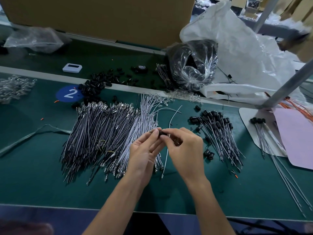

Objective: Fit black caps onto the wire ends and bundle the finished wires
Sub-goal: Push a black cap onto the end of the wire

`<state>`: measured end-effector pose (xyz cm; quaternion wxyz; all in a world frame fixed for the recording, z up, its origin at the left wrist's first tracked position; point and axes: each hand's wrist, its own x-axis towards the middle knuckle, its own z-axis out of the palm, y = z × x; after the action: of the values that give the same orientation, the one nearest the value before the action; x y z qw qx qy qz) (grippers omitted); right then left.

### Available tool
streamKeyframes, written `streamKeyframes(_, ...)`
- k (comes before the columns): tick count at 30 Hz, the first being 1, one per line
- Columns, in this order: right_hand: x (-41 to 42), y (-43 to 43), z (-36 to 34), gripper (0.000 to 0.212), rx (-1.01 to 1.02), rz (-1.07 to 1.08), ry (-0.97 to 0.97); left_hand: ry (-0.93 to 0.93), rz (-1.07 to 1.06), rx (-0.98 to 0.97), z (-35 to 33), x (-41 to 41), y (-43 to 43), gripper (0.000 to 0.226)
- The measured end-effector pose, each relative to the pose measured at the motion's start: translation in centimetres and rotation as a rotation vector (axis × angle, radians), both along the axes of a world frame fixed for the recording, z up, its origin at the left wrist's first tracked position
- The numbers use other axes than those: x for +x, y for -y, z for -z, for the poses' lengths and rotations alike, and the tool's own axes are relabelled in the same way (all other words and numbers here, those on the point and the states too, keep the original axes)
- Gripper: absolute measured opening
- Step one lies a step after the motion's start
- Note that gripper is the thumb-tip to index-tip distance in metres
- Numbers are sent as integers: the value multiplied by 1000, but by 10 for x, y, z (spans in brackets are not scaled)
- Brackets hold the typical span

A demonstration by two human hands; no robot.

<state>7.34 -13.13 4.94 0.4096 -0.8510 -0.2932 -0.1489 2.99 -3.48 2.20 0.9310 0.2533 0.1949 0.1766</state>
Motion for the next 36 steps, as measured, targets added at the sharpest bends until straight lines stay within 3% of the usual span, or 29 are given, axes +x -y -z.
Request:
streamKeyframes(5,3,3,4,10,-76,57,10,-58,-79,151,-5,-1,-6,12)
streamKeyframes(9,10,23,5,10,-86,70,-92,-120,-218,97,-12,-4,-33,12)
streamKeyframes(14,12,31,7,14,-4,27,-135,-166,-239,116,-13,-3,-38,10)
streamKeyframes(17,14,32,8,22,189,7,-325,-174,-229,55,-11,-4,-39,8)
streamKeyframes(21,16,29,3,11,636,-132,-656,-165,-178,53,-10,-7,-37,9)
streamKeyframes(25,18,18,-12,11,1023,-234,-789,-164,-34,74,-7,-12,-27,14)
streamKeyframes(27,21,16,-19,11,1112,-234,-783,-143,-20,55,-5,-16,-22,12)
streamKeyframes(31,24,13,-25,25,909,-181,-708,-138,-115,135,-6,-16,-22,19)
streamKeyframes(36,14,3,-16,28,743,-252,-803,-92,87,523,-16,-6,-24,39)
